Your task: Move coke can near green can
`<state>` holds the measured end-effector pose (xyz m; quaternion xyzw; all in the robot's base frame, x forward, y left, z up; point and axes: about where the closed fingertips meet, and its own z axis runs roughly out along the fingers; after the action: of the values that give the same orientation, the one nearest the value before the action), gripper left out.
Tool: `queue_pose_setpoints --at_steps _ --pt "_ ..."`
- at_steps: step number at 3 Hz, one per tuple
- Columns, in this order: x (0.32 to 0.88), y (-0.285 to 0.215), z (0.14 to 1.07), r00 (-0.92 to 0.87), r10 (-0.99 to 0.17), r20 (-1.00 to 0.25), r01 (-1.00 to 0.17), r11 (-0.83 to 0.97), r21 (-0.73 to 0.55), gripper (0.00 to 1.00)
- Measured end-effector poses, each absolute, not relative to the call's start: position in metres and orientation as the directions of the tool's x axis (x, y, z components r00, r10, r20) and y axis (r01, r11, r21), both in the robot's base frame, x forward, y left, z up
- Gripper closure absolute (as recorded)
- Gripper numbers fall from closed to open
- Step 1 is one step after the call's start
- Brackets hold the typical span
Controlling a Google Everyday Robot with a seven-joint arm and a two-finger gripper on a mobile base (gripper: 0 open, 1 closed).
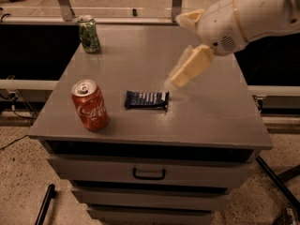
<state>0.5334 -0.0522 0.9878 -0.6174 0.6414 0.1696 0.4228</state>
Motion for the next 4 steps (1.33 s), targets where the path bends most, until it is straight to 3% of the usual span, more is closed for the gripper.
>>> queue_pose_setpoints --at_steps 1,2,3,4 --pt "0.532 0.028 1.002 0.227 -0.443 -0.867 -0.931 0.162 -0.326 0.00" --pt "0.525 0.080 1.032 0.295 -0.327 -0.898 -0.918 0.162 -0.361 0.00" --pt "0.521 0.080 1.030 0.285 -0.308 -0.908 -0.926 0.158 -0.344 0.00" --pt "0.519 0.082 0.987 0.190 -0.213 -0.958 -0.957 0.179 -0.230 0.00"
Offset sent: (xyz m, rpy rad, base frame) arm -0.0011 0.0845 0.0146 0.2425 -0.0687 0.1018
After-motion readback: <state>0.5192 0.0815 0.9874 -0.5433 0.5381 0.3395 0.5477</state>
